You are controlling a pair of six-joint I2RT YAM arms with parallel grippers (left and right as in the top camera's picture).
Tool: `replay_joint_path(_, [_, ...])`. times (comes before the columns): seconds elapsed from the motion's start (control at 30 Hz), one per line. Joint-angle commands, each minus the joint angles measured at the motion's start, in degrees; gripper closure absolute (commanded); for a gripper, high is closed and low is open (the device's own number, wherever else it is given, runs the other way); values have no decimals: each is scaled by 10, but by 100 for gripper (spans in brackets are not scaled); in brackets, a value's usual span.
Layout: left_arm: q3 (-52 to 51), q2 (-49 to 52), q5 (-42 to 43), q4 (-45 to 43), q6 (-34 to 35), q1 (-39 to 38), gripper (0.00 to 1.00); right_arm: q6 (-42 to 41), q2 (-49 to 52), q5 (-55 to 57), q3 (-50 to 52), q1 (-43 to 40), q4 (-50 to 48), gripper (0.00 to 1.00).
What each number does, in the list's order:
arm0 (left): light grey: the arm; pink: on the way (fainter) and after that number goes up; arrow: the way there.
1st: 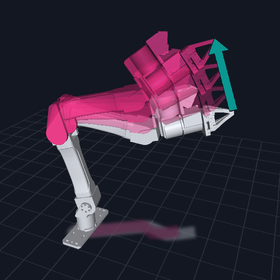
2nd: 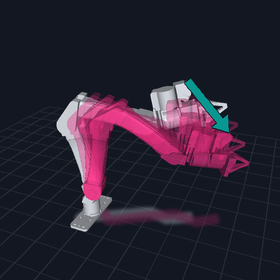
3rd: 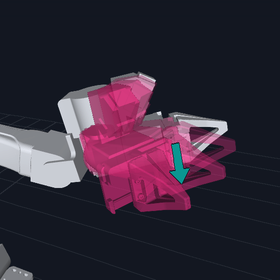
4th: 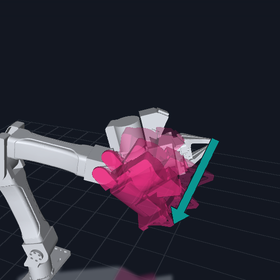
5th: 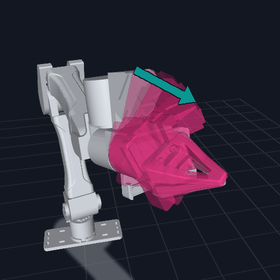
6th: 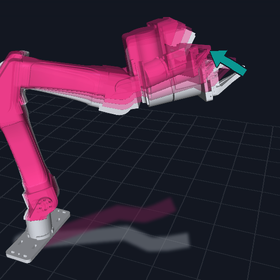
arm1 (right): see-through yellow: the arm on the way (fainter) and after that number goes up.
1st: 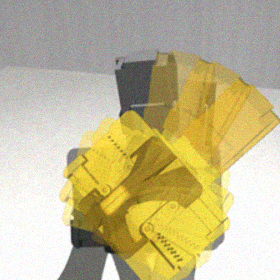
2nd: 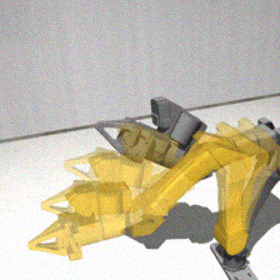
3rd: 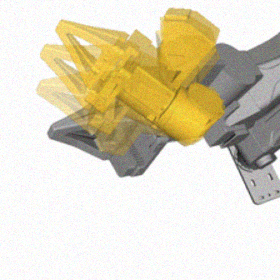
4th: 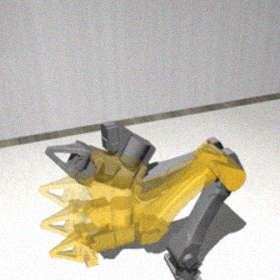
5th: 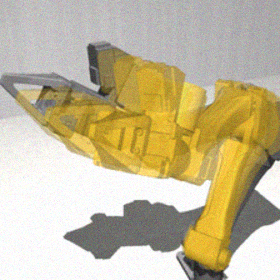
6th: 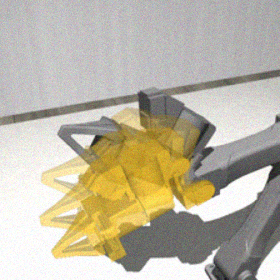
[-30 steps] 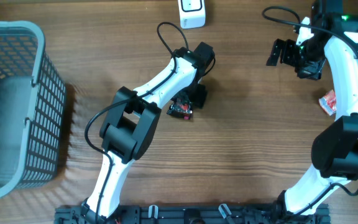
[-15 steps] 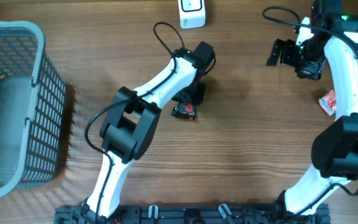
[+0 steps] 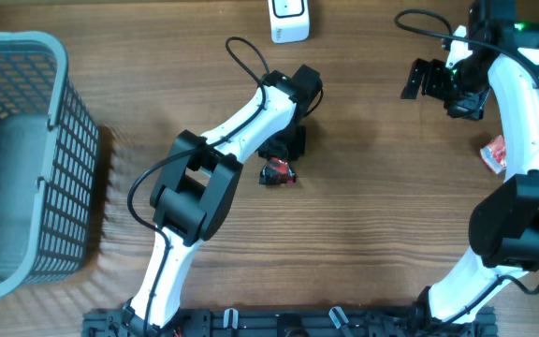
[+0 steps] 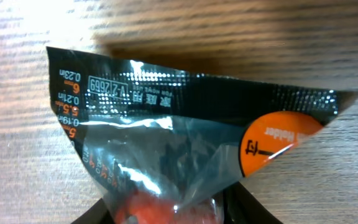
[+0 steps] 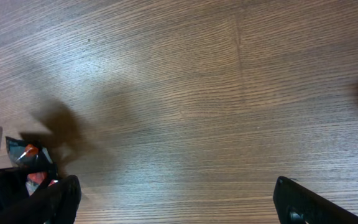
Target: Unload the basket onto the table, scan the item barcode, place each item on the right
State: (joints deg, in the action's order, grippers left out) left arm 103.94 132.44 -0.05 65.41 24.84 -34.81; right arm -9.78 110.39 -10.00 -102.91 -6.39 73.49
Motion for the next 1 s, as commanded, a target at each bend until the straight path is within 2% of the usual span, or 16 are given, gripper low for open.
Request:
replay_joint_path(0.0, [-10, 21, -6, 13, 31, 3, 62, 6, 0, 11, -5, 4, 0, 0])
replay_joint_path(0.57, [-10, -35, 60, 10, 45, 12, 65, 6, 0, 11, -5, 4, 0, 0])
replay_joint_path(0.8, [-10, -52, 195, -14, 57, 50, 66, 6, 0, 11, -5, 4, 0, 0])
replay_joint_path(0.97, [-10, -52, 356, -42, 57, 101, 67, 6, 0, 11, -5, 4, -3, 0])
